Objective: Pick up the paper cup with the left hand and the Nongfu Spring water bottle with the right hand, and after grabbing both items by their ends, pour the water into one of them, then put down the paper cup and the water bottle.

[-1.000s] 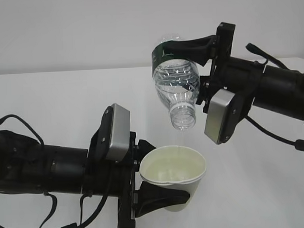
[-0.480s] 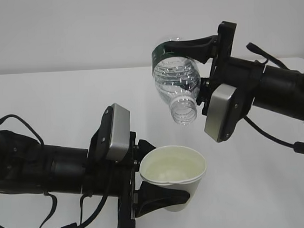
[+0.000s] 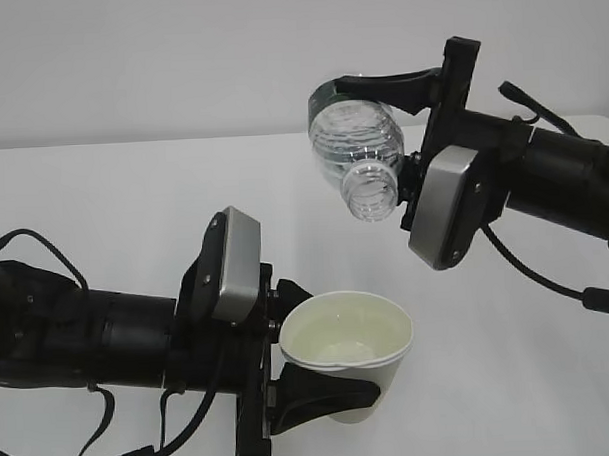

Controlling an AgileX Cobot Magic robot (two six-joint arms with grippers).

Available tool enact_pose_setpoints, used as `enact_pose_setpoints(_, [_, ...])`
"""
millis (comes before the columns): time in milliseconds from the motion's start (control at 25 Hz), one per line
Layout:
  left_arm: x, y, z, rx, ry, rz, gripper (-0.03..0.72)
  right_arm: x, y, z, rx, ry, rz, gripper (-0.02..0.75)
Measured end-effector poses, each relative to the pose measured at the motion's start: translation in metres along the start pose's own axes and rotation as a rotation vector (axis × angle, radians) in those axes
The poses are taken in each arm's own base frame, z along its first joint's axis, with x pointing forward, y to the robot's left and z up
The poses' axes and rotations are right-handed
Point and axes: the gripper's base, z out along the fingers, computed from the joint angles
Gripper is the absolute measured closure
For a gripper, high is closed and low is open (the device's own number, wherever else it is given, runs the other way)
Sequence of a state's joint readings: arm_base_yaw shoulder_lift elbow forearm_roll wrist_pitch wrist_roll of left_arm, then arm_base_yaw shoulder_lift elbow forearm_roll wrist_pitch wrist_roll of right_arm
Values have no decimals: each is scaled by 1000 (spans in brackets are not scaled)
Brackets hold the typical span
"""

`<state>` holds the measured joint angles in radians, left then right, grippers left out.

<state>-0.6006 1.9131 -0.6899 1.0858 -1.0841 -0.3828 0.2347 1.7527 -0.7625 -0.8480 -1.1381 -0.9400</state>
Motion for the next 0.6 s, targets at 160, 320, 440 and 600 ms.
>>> enact_pose_setpoints(160, [0, 0, 0, 0, 0, 0, 274, 1, -1, 0, 9, 11, 70, 291])
enact_pose_setpoints(320, [0, 0, 0, 0, 0, 0, 274, 3, -2, 0, 23, 28, 137, 291])
enact_pose_setpoints(440, [0, 0, 0, 0, 0, 0, 274, 4, -3, 0, 38, 44, 194, 291])
enact_pose_setpoints(600, [0, 0, 0, 0, 0, 0, 274, 5, -4, 0, 48, 54, 257, 291])
